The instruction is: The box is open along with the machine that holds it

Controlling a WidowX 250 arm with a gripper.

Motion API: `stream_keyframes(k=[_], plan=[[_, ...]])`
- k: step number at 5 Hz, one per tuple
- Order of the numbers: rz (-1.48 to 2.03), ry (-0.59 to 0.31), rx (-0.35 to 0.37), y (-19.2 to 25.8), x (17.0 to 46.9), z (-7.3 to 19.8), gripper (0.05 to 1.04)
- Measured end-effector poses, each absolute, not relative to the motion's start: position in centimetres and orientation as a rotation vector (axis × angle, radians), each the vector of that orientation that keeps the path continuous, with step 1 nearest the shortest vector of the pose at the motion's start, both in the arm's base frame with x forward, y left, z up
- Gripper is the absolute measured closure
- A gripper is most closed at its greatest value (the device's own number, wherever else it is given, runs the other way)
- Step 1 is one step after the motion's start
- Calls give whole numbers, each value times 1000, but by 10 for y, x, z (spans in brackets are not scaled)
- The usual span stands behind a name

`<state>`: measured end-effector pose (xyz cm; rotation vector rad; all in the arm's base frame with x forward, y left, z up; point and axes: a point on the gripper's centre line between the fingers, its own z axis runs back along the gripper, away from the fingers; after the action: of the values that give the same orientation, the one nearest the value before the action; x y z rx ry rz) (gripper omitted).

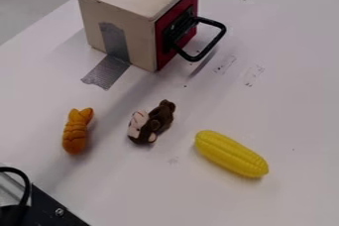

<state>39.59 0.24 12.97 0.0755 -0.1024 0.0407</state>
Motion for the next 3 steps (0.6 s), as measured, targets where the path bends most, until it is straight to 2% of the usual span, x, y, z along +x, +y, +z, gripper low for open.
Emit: stream_keyframes(k=[1,3], plan=[[43,-55,78,3,393,112,86],[49,-17,83,5,386,74,86]])
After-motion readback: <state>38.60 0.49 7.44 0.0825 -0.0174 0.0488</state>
